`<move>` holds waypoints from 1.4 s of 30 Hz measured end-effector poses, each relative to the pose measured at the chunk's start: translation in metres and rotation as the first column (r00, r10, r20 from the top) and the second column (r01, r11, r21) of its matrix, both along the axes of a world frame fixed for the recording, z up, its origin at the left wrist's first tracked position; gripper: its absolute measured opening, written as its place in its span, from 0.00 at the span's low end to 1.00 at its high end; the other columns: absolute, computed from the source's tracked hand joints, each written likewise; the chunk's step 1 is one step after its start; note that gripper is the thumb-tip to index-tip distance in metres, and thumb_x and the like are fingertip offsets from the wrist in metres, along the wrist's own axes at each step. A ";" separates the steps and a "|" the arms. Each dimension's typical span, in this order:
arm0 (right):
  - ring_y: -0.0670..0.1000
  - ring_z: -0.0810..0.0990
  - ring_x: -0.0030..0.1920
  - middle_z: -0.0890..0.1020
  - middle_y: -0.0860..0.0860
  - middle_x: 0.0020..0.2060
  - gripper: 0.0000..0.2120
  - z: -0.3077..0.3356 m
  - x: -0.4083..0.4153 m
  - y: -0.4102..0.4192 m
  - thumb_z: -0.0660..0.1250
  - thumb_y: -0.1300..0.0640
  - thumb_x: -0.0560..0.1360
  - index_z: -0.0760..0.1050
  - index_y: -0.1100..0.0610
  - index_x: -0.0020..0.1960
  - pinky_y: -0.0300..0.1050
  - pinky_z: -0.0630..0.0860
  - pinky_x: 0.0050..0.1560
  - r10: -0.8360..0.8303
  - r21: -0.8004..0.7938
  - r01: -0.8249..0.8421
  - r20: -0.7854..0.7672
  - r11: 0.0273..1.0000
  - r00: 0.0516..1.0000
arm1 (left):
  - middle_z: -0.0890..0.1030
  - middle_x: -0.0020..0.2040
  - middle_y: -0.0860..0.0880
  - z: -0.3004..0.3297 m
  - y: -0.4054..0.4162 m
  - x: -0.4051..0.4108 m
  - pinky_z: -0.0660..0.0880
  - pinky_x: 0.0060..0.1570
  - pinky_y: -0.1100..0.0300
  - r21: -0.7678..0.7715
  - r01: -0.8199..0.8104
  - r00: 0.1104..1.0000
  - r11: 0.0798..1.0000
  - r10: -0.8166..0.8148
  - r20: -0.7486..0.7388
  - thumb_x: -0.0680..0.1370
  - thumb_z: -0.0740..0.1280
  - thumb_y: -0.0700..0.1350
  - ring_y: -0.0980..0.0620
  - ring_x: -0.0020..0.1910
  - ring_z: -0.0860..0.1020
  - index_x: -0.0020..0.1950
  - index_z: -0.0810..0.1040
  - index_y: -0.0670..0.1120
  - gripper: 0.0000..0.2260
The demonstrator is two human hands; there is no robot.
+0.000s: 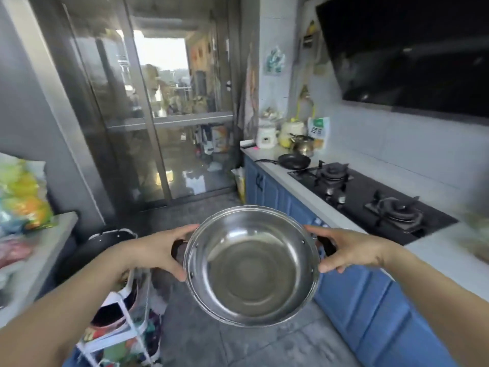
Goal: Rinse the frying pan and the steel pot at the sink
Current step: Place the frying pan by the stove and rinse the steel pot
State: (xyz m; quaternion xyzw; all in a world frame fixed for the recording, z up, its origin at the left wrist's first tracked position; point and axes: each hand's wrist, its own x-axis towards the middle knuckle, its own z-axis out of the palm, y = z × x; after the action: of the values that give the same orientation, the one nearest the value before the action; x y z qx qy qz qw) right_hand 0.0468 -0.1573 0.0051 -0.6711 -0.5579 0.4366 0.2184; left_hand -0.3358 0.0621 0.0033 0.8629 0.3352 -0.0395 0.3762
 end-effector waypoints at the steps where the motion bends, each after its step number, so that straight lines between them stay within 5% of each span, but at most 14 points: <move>1: 0.41 0.79 0.38 0.76 0.45 0.60 0.44 -0.001 0.018 -0.008 0.77 0.62 0.69 0.57 0.38 0.75 0.41 0.77 0.44 -0.054 0.004 0.054 -0.001 0.999 0.999 | 0.67 0.72 0.62 -0.001 0.012 0.029 0.60 0.74 0.56 0.013 0.032 0.999 0.999 -0.032 -0.012 0.57 0.84 0.53 0.63 0.71 0.64 0.72 0.54 0.74 0.54; 11: 0.44 0.75 0.35 0.80 0.50 0.56 0.42 -0.007 0.141 -0.097 0.80 0.62 0.65 0.65 0.35 0.70 0.40 0.75 0.40 -0.511 0.026 0.513 -0.054 0.858 0.858 | 0.66 0.72 0.61 0.004 0.060 0.308 0.61 0.67 0.66 0.012 0.435 0.900 0.900 -0.434 -0.041 0.59 0.83 0.50 0.63 0.71 0.62 0.75 0.52 0.70 0.55; 17: 0.48 0.73 0.37 0.80 0.49 0.56 0.44 -0.034 0.205 -0.167 0.79 0.62 0.66 0.63 0.38 0.73 0.40 0.76 0.40 -0.715 -0.014 0.715 -0.009 0.699 0.699 | 0.68 0.61 0.74 -0.019 0.023 0.452 0.62 0.55 0.80 -0.070 0.635 0.769 0.769 -0.639 -0.039 0.64 0.82 0.44 0.70 0.65 0.66 0.69 0.55 0.72 0.48; 22: 0.48 0.74 0.38 0.79 0.48 0.57 0.45 -0.070 0.285 -0.211 0.79 0.60 0.65 0.62 0.35 0.73 0.41 0.78 0.41 -0.762 -0.041 0.762 0.017 0.646 0.647 | 0.67 0.72 0.60 -0.064 -0.009 0.560 0.66 0.68 0.62 -0.070 0.679 0.728 0.731 -0.683 -0.065 0.51 0.84 0.58 0.59 0.69 0.67 0.78 0.50 0.65 0.63; 25: 0.48 0.73 0.38 0.79 0.50 0.57 0.44 -0.092 0.334 -0.223 0.77 0.64 0.67 0.63 0.32 0.70 0.42 0.78 0.42 -0.777 -0.059 0.776 0.016 0.628 0.629 | 0.60 0.77 0.53 -0.093 -0.026 0.616 0.63 0.73 0.53 -0.028 0.660 0.746 0.751 -0.660 -0.088 0.55 0.83 0.56 0.54 0.74 0.62 0.77 0.49 0.69 0.60; 29: 0.49 0.72 0.36 0.78 0.50 0.57 0.47 -0.130 0.392 -0.232 0.76 0.66 0.66 0.60 0.36 0.74 0.41 0.77 0.39 -0.785 -0.087 0.786 0.055 0.612 0.617 | 0.57 0.78 0.50 -0.132 -0.044 0.675 0.60 0.73 0.52 -0.025 0.651 0.749 0.758 -0.648 -0.139 0.63 0.81 0.49 0.51 0.77 0.56 0.76 0.48 0.69 0.54; 34: 0.47 0.76 0.37 0.76 0.48 0.59 0.49 -0.173 0.442 -0.234 0.76 0.65 0.65 0.57 0.41 0.77 0.39 0.78 0.38 -0.793 -0.116 0.797 0.091 0.593 0.603 | 0.56 0.78 0.48 -0.170 -0.049 0.721 0.60 0.73 0.44 -0.030 0.641 0.745 0.767 -0.631 -0.217 0.57 0.81 0.57 0.47 0.77 0.56 0.66 0.43 0.82 0.55; 42: 0.43 0.76 0.33 0.76 0.46 0.60 0.49 -0.209 0.477 -0.234 0.77 0.65 0.65 0.57 0.42 0.77 0.38 0.77 0.37 -0.790 -0.137 0.793 0.088 0.594 0.607 | 0.57 0.77 0.46 -0.196 -0.052 0.751 0.61 0.73 0.45 -0.093 0.603 0.754 0.793 -0.604 -0.257 0.58 0.82 0.55 0.46 0.77 0.56 0.71 0.46 0.78 0.56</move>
State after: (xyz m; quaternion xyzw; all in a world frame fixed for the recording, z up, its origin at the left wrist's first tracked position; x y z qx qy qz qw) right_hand 0.5239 -0.3915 -0.2039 -0.8681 -0.1670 0.3322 0.3289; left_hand 0.4152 0.0100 -0.1932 0.9098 0.0879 -0.2780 0.2954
